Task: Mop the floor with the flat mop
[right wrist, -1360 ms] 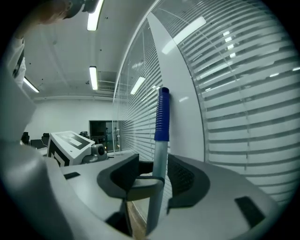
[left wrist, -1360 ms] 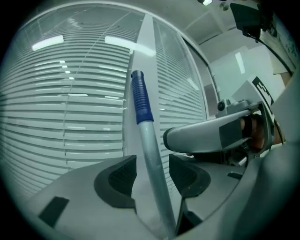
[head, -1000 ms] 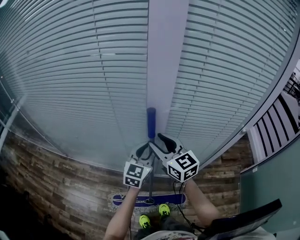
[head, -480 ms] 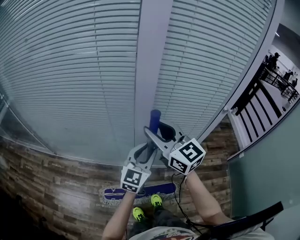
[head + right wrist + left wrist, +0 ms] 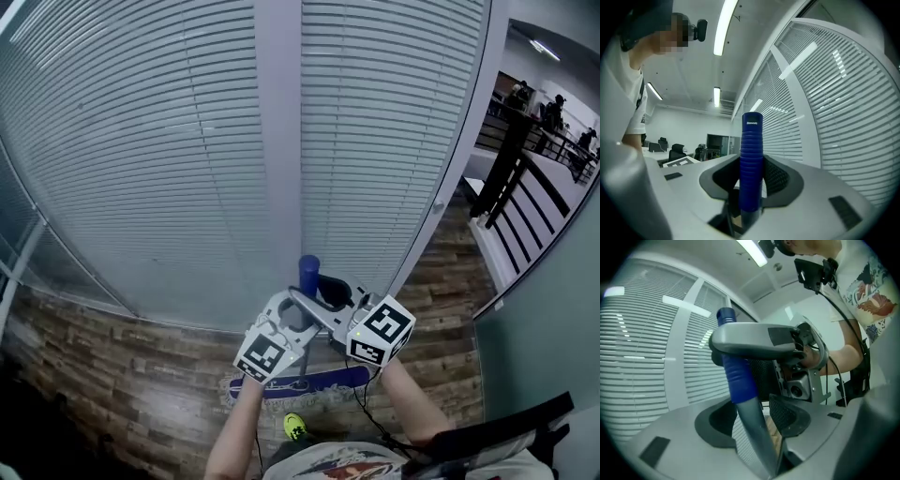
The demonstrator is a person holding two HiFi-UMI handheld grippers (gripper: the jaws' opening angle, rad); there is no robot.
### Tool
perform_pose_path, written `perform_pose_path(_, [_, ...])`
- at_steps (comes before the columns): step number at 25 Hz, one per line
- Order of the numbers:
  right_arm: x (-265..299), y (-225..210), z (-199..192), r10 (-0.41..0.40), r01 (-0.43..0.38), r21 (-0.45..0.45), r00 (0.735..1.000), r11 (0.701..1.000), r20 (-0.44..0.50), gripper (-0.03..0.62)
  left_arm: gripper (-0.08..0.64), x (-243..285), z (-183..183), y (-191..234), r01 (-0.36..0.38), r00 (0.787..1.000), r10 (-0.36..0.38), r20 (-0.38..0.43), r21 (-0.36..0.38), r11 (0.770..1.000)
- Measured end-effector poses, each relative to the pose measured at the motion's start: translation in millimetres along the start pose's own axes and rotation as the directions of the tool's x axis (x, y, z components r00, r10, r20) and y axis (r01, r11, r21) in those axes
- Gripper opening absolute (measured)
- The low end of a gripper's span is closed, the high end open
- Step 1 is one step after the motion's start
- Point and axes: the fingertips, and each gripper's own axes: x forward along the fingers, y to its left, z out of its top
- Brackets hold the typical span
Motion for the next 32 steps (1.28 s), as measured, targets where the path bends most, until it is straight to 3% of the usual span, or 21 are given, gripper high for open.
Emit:
perform_pose_path(6, [-70.1,59.8,5.1,0.110,-0.109,-0.025,0.993,0.994,0.036,0.138,0.172,-9.4,21.6,-81.1,-0.071,0.996,0.070,0.053,0.020,0.997])
perform_pose_path(10, [-126.5,97.3,-28.4,0.211,-0.220,-0.062,0.970,0.973,-0.124,0.115,0.136,-0.6,17.6,-153.2,-0.057,0.994,0.064,-0.086,0.084,0.995])
perform_pose_path(15, [-182.6,144.9,-40.8,0.277,-0.301,-0.143,0.946,0.943,-0.168,0.108,0.101,-6.7,23.3,-217.7,-0.118,0.989,0.114,-0.090,-0.030,0.993])
perform_pose_path(19, [-222.6,174.3,-46.3,0.342,-0.366,-0.105,0.920,0.925,-0.193,0.107,0.096,-8.9,27.2,-262.8,-0.127,0.986,0.116,-0.124,-0.082,0.989])
perform_pose_path(22, [-251.6,192.9,-49.0,0.341,-0.374,-0.117,0.911,0.920,-0.230,0.109,0.094,-10.8,31.4,-294.9,-0.118,0.984,0.102,-0.143,-0.109,0.987])
perform_pose_path(25, [-275.3,202.0,-45.1,0.309,-0.358,-0.188,0.919,0.915,-0.244,0.151,0.094,-11.5,31.4,-315.4,-0.126,0.979,0.109,-0.170,-0.094,0.988])
perform_pose_path(32, [-303.8,245.8,-48.4,0.321,-0.344,-0.118,0.930,0.931,-0.181,0.115,0.094,-35.6,29.5,-356.0,-0.166,0.968,0.140,-0.210,-0.113,0.980])
